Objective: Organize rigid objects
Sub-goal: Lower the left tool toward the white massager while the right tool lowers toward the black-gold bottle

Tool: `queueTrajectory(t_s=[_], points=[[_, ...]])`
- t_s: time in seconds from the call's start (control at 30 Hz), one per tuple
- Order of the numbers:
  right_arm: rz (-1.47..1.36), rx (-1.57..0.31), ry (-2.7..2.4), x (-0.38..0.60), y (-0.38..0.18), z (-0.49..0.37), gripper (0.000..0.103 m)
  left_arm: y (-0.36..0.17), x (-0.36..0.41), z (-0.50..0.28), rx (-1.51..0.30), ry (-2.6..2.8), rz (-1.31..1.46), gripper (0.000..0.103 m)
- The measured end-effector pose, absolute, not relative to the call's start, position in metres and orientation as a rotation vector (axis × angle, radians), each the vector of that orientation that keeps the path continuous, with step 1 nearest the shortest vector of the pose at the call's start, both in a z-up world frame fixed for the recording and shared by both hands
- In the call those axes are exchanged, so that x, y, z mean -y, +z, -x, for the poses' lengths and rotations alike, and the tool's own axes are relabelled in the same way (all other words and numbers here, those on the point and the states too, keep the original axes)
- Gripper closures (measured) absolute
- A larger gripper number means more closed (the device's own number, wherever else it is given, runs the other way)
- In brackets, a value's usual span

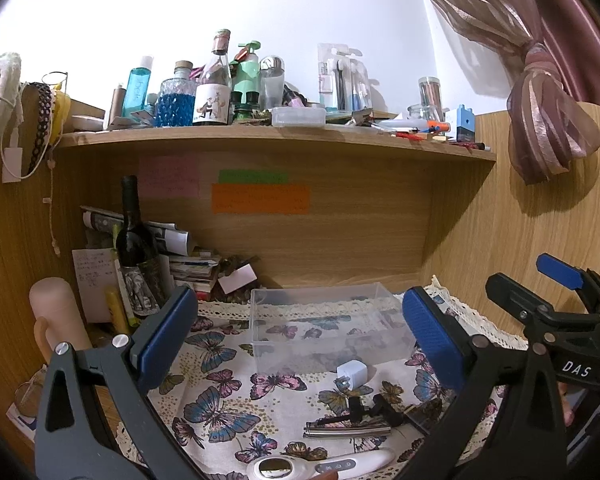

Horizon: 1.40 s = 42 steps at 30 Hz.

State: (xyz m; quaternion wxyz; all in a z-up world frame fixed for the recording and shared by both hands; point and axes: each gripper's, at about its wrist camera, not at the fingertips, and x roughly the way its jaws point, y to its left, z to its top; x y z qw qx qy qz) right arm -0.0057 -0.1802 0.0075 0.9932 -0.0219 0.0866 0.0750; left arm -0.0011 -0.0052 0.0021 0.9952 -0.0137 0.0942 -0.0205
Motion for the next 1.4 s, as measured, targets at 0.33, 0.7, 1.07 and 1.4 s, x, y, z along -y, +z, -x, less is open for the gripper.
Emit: queueTrajectory(t_s=[0.33,0.7,1.07,1.4], points=[[0.039,-0.266,0.206,0.176,-0.012,-0.007,0.000,-0.027,-0.010,-0.015,-0.322,-0.074,0.040,0.000],[0.036,-0.476,0.241,0.175,-0.061,-0.028,0.008,-0.096,-0.027,-0.029,-0.571,-0.079,0.066,0.020],[0.063,-0.622,0.267,0.167,-0.096,-0.051,0.008,-0.153,-0.030,-0.036,-0.772,-0.089,0.129,0.020],[0.185,-0.717,0.262,0.171,-0.119,-0.060,0.015,-0.163,-0.010,-0.030,-0.769,-0.157,0.081,0.023]])
